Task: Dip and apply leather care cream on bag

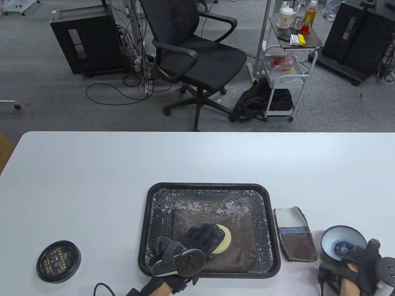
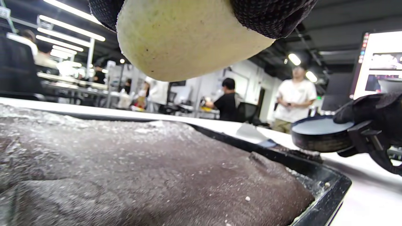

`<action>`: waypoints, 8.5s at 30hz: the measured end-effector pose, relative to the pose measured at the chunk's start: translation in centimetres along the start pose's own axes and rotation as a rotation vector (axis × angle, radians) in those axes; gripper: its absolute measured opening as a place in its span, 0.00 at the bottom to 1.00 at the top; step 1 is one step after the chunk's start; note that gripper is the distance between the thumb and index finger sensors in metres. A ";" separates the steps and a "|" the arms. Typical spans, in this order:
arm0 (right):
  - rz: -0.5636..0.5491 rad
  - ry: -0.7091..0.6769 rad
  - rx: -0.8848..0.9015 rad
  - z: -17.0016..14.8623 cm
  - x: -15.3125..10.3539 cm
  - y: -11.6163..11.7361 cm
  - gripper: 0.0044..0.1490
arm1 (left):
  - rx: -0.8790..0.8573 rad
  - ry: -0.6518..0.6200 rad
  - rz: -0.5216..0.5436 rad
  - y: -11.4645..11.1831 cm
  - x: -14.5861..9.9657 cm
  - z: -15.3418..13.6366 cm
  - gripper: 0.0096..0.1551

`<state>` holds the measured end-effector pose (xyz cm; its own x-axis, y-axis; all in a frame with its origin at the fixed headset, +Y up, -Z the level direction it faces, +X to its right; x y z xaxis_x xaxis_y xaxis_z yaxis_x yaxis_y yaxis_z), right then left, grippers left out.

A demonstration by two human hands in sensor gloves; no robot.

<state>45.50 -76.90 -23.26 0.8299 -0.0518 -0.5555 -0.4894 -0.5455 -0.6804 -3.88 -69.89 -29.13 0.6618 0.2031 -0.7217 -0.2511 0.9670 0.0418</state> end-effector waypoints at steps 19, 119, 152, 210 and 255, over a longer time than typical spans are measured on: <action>0.039 0.002 -0.260 0.4 0.6 1.0 0.48 | 0.015 0.052 -0.048 -0.5 -0.4 -1.0 0.39; 0.797 -1.156 -0.727 12.4 -19.3 18.2 0.25 | 0.195 0.613 -0.296 -6.7 7.8 -5.8 0.40; 0.811 -1.139 -0.718 12.4 -19.1 18.2 0.25 | 0.459 1.022 -0.456 -5.7 3.9 -9.3 0.40; 0.826 -1.123 -0.714 12.0 -19.2 18.2 0.27 | 0.305 0.599 -0.624 -6.8 7.1 -5.3 0.39; 0.926 -1.270 -0.903 11.4 -23.3 19.4 0.45 | 0.072 0.236 -0.457 -9.9 11.3 1.8 0.38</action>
<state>13.63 -76.74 -28.97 -0.4954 -0.2050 -0.8441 0.0152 -0.9736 0.2276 7.34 -76.94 -36.47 0.5132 -0.2743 -0.8133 0.0809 0.9588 -0.2723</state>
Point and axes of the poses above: the tracker on the back of each hand, its own z axis roughly to the thumb side, its own x axis roughly from the wrist to the fingertips, y = z × x, the point moved 5 cm from there along x, roughly from the wrist to the fingertips, and after that the axes turned 4 degrees about -y, right-handed, at the moved point
